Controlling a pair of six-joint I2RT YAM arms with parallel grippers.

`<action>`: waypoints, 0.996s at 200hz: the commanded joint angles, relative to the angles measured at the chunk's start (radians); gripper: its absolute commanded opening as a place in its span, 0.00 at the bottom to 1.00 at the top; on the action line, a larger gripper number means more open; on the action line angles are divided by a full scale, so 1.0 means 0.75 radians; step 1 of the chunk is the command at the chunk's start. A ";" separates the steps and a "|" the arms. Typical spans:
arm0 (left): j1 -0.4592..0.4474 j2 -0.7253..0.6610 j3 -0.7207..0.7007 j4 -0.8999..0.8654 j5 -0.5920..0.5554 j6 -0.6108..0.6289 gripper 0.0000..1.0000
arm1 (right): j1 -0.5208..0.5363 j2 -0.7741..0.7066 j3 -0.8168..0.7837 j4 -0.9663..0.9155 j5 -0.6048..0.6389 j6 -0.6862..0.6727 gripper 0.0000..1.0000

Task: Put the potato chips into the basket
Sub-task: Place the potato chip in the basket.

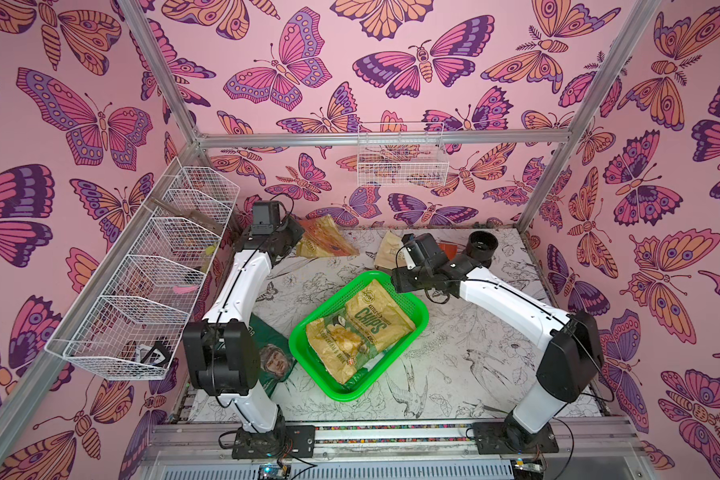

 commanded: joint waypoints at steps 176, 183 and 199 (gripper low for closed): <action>-0.328 -0.777 -0.509 0.091 0.007 -0.242 0.00 | -0.219 -0.203 -0.259 0.263 0.051 0.221 0.69; -0.362 -0.796 -0.528 0.090 -0.005 -0.257 0.00 | -0.223 -0.205 -0.262 0.264 0.050 0.221 0.69; -0.433 -0.833 -0.577 0.092 -0.032 -0.288 0.00 | -0.239 -0.210 -0.268 0.263 0.056 0.219 0.69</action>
